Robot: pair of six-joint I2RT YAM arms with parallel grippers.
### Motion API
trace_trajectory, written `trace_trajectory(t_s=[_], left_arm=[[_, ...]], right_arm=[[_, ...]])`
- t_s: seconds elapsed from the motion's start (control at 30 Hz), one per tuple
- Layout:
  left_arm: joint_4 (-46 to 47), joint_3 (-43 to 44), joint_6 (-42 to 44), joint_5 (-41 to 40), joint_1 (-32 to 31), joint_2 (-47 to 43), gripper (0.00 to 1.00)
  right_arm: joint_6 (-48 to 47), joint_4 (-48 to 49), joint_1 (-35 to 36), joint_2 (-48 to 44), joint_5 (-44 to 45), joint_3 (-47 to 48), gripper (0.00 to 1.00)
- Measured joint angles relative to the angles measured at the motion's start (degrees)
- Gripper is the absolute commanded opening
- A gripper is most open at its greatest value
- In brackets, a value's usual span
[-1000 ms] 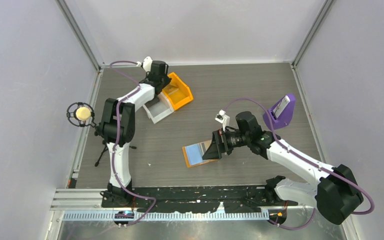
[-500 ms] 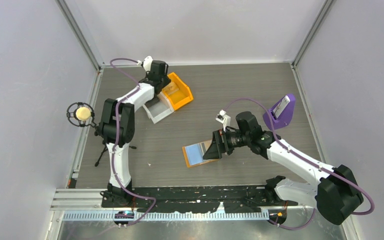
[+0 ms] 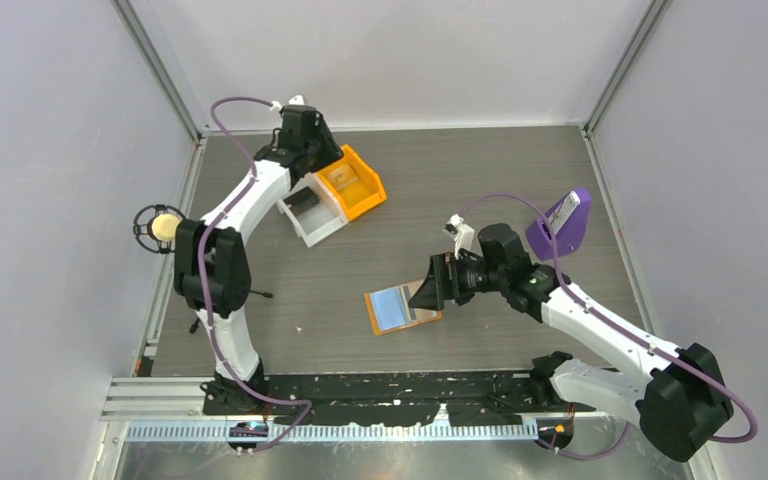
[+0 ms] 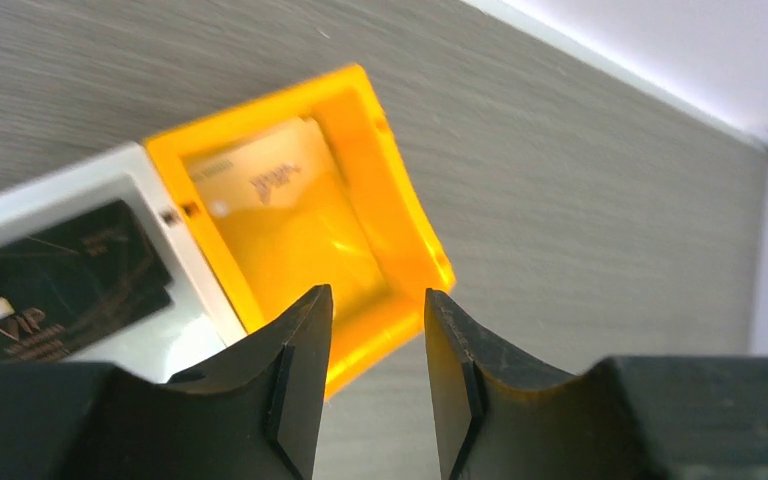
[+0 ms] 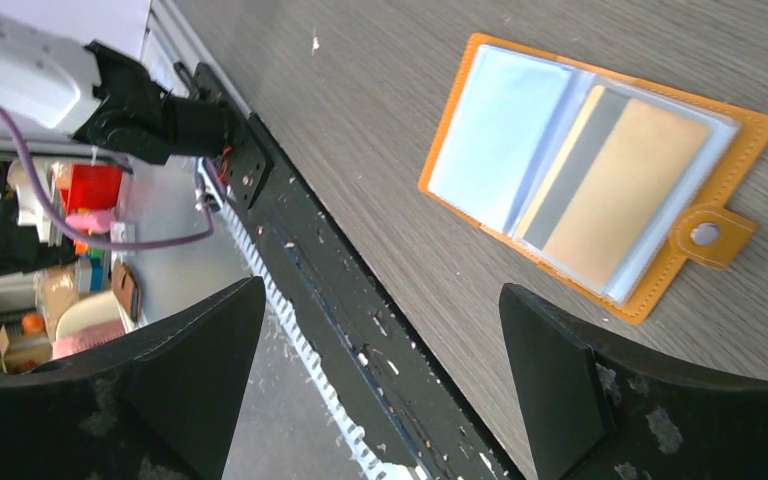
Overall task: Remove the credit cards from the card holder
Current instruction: Place the credit card in the storage box, then remove the credit card from the card holder.
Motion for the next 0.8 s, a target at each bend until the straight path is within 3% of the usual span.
trace_trajectory(t_s=[0.13,0.2,0.47,0.6,0.8], left_arm=[[-5.5,0.0,1.0,10.8,0.2,-3.6,0.41],[-6.7,-2.4,1.6,16.2,0.2,-6.4,0.41],[-6.2,-24.6,2.8,30.6,0.0,-23.8,0.39],[-5.9,-33.7,2.9,33.1,-1.6,-32.4,0.4],[-1.4,-49.0,0.7,33.0,-10.6,-47.0,0.4]], right_arm=[[1.9,-0.4,0.0,-0.5,3.1,-0.1,1.0],[2.9,-0.5,0.0,-1.3,4.3,-0.5,0.97],[6.7,1.8,0.0,-3.6,6.5,-5.8,0.9],[8.9,4.9,0.0,-4.7,6.5,-10.6,0.83],[11.0,10.9,0.0,-9.0,8.2,-15.6,0.66]])
